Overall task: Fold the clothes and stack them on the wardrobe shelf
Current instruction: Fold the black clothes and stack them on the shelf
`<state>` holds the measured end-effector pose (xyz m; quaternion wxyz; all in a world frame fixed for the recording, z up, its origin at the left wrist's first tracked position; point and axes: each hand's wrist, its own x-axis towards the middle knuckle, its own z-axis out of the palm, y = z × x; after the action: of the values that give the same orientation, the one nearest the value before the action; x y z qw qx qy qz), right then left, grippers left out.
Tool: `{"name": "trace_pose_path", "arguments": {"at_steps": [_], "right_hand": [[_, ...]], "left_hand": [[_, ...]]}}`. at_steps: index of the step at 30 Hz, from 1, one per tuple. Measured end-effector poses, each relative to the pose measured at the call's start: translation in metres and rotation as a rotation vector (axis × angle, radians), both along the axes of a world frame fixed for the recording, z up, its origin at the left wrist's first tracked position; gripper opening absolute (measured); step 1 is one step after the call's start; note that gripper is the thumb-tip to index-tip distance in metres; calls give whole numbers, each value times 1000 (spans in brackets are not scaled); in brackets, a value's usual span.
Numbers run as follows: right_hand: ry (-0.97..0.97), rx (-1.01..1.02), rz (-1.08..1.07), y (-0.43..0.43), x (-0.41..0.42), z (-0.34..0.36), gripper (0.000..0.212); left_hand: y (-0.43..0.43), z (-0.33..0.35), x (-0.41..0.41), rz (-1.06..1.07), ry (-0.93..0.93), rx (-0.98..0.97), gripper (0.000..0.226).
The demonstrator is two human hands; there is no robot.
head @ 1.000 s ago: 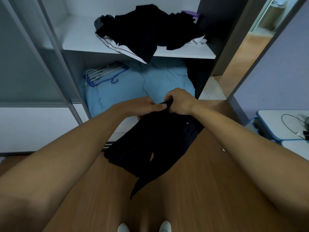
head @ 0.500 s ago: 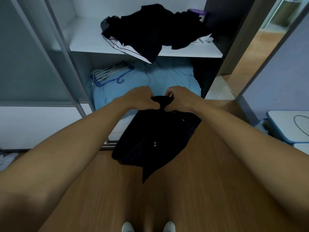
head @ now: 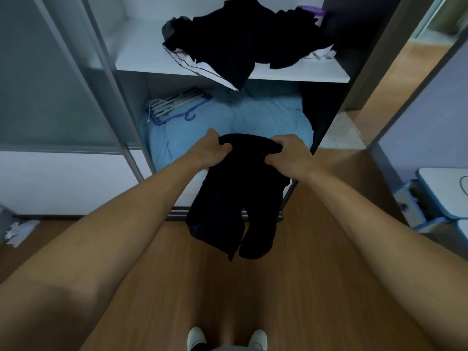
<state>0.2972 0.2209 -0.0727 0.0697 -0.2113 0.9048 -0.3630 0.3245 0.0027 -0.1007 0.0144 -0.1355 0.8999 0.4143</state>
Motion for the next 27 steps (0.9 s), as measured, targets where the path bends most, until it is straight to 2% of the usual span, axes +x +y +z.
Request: {"name": "trace_pose_path", "arguments": {"at_steps": [2,4,7,10,13,17,19,23,27], "right_hand": [[-15,-42,-45,2,-3,1,11],[-39,-88,-94,6,-4,1,8],[-68,-143,-163,13,-2,-6,12],[-63,-174,-180,15,2,-9,12],[-16,-120,-149,17,3,-9,14],[25,180,-30,33,4,-10,9],[1,225,13,37,11,-16,8],[-124,-14,-19,30,24,-28,14],[-252,-169,-75,17,32,-25,31]], "left_hand": [[0,-5,2,-45,-72,38,26],[2,-9,7,-78,-234,46,32],[1,-21,16,-159,-407,-38,33],[5,-33,22,-201,-423,-19,18],[12,-34,18,-151,-302,-24,21],[19,-23,4,187,-211,416,9],[25,-15,0,265,-206,587,7],[34,-3,-4,281,-222,737,15],[41,7,-1,322,-207,848,18]]}}
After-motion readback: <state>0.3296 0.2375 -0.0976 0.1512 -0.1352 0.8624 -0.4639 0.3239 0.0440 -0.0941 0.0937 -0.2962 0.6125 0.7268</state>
